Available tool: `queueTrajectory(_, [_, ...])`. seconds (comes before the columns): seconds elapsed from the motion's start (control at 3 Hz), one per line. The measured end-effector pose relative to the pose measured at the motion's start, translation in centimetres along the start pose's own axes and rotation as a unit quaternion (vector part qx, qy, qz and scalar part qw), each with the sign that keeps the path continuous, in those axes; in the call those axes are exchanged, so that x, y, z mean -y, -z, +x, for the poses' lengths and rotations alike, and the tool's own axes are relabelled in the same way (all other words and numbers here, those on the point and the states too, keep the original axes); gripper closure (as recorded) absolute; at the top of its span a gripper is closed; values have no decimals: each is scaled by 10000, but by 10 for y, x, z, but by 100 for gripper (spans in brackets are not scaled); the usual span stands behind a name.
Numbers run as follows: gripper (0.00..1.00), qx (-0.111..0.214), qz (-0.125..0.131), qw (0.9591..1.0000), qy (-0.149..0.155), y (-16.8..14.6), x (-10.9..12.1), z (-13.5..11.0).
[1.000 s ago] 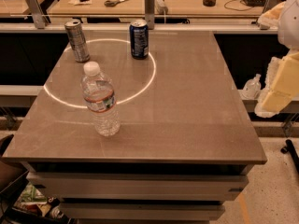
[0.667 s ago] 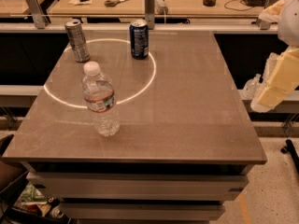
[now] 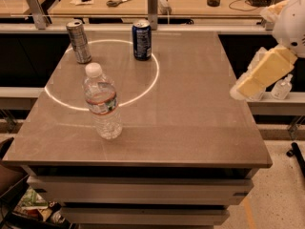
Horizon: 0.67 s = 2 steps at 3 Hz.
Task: Knock pepsi can over
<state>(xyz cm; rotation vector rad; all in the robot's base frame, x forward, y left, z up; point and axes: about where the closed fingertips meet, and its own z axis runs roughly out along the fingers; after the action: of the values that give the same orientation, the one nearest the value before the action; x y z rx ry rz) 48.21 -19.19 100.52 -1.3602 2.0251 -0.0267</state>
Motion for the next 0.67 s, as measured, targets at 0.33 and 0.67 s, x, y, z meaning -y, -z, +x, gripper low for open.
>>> queueTrajectory(0.33, [0,824,52,9960,-343,-29,-1,-19])
queueTrajectory(0.67, [0,1596,143,9846,-700,-60,-2,-42])
